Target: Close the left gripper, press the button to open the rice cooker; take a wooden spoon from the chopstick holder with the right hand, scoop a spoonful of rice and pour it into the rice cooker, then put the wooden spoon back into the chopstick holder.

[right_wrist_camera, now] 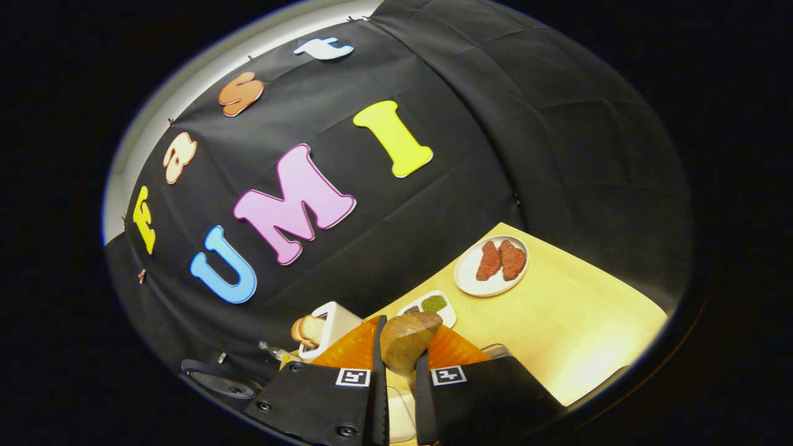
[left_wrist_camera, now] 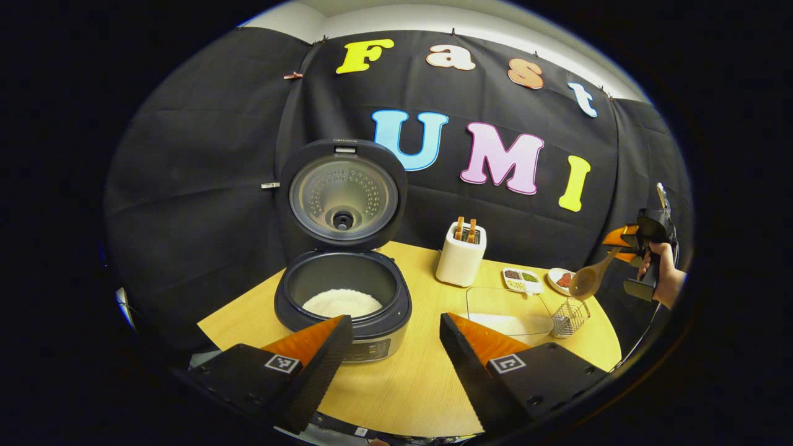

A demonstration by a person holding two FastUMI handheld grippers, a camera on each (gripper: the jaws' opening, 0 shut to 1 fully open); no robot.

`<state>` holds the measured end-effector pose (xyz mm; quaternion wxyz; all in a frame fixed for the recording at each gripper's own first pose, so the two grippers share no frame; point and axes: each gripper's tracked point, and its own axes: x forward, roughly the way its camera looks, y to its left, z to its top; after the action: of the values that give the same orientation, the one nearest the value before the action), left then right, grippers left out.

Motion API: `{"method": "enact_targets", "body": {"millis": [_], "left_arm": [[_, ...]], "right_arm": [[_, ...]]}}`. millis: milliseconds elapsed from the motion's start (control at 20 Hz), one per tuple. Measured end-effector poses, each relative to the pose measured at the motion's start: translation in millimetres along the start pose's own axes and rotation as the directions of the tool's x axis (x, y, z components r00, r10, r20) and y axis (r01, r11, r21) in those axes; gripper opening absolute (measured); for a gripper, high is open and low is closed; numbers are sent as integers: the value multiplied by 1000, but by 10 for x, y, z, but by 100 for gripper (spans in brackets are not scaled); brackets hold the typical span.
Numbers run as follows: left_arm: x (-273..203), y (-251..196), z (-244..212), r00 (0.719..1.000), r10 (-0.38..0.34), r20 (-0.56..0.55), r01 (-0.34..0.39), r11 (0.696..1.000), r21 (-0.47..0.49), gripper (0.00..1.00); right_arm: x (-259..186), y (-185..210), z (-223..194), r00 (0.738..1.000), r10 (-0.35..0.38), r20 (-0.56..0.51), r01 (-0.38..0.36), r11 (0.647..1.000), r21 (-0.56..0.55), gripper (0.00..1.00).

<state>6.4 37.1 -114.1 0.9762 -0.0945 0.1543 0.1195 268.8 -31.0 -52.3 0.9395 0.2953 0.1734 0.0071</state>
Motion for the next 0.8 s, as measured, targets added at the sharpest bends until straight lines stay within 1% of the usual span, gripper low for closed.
{"method": "enact_targets", "body": {"millis": [100,200,300,400,550,800], "left_arm": [[26,38,-28,1000,-27,-4,27,1000,0,96],[36,107,-24,1000,-29,-4,29,1000,13,96],[59,177,-11,1000,-29,-10,29,999,36,95],[59,212,17,999,-45,-19,46,998,43,95],[62,308,8,998,-49,-32,51,997,64,96],[43,366,-116,996,-55,-68,60,995,80,95]], "right_arm": [[6,222,-185,999,34,-23,-35,999,-31,21],[33,413,-383,997,67,-39,-70,993,-90,21],[81,516,-610,995,82,-58,-89,986,-143,21],[114,627,-872,992,99,-82,-112,981,-159,21],[206,630,-1220,987,94,-128,-119,972,-204,21],[399,502,-1678,985,65,-157,-116,934,-339,21]]}}
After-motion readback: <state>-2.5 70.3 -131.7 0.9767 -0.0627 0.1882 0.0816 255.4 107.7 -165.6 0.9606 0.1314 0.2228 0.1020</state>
